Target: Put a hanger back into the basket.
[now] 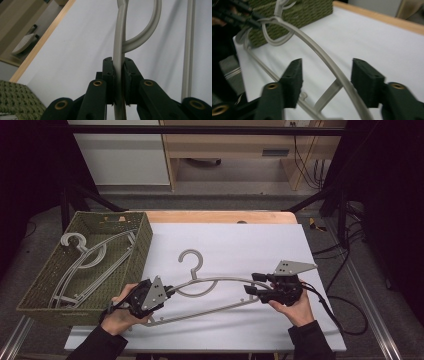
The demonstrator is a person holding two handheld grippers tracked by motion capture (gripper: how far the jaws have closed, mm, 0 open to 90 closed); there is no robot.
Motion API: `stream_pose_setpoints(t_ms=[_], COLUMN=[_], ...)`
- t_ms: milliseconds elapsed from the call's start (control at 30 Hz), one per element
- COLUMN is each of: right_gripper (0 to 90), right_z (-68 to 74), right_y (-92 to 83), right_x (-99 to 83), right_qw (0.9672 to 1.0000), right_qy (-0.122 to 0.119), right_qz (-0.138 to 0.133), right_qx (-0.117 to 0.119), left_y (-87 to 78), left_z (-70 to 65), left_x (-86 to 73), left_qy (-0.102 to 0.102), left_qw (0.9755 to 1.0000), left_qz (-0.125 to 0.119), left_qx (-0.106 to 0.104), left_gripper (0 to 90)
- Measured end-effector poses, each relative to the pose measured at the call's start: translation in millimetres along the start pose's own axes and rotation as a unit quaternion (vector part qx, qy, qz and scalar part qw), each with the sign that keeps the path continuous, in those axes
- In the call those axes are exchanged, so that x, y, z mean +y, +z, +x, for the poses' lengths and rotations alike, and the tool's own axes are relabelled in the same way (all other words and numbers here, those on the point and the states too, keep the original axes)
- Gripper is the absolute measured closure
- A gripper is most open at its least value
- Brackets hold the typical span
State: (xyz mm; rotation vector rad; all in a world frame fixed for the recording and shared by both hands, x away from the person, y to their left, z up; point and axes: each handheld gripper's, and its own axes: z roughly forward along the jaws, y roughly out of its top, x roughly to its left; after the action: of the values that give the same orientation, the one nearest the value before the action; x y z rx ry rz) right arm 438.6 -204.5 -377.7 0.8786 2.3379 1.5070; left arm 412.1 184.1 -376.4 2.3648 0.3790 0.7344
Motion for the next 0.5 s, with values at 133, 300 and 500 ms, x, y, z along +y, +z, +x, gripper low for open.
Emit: stream_pose_setpoints(t_ms=[133,300,500], right_gripper=[26.9,17.2,10.8], right_z=[-1.0,-3.4,-8.0], right_y=[-6.8,-17.1,-26.3], right_x=[-1.7,-6.6,-16.4], right_qw=[0.9987,0.9969,0.9937], right_qy=[0.002,0.014,0.031], right_qz=[-0.029,-0.042,-0.052], right_qx=[-0.041,-0.065,-0.094], left_y=[-0.4,-5.1,-16.8], left_z=[2.7,7.0,11.8], left_x=[-0.6,1.1,4.7], left_qy=[-0.039,-0.082,-0.107], left_qw=[0.9991,0.9962,0.9928], left_qz=[0.0,-0.004,-0.016], left_qx=[0.015,0.028,0.052], left_gripper=[81.4,81.3,81.3])
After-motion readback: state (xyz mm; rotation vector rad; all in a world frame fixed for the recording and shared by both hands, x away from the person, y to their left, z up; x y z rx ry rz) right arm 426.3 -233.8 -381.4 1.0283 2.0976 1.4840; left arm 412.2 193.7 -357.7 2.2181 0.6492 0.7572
